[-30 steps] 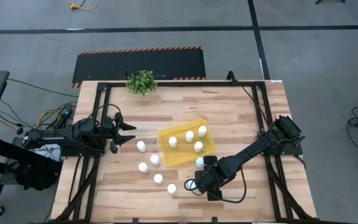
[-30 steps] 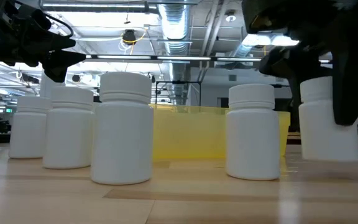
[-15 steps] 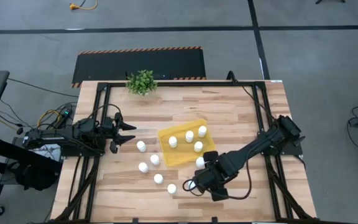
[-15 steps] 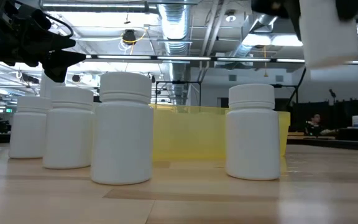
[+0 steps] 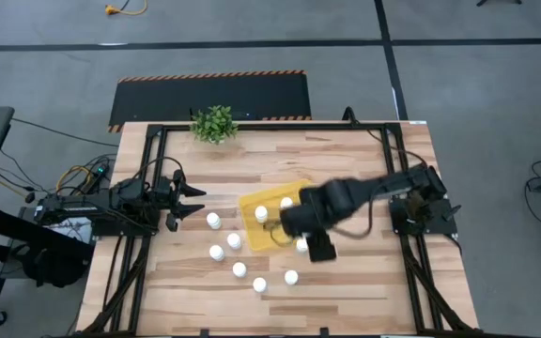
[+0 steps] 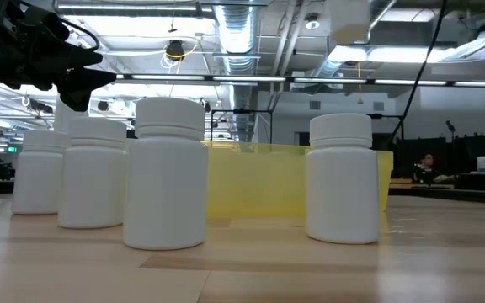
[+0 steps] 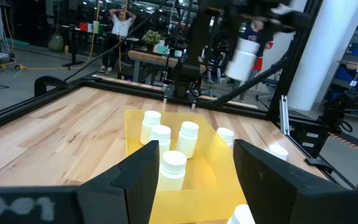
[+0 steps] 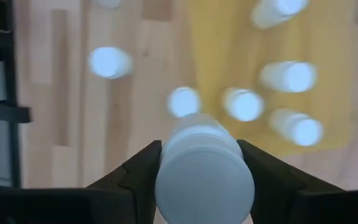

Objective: Pick and place pill bottles into a basket
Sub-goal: Put the white pill bottle into the yellow bin

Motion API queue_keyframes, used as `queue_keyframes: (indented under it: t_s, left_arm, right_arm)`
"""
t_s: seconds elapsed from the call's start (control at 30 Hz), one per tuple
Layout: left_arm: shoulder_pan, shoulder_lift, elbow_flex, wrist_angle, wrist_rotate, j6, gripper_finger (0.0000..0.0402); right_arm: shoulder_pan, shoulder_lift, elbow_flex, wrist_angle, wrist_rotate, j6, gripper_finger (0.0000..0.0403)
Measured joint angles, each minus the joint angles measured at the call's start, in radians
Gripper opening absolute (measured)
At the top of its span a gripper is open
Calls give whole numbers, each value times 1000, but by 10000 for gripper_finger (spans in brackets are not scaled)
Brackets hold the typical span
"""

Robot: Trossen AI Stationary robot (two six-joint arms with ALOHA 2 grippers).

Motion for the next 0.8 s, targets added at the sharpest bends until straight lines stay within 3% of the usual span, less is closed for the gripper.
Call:
queue_keyframes:
  t_s: [0.43,0.8]
  left_arm:
    - [0,0,0,0,0,0,194]
    - [0,0,0,0,0,0,195]
  right_arm:
    - [-363,0,37,35,2,-328,179]
    - [-479,57,40,145,-86,-420,185]
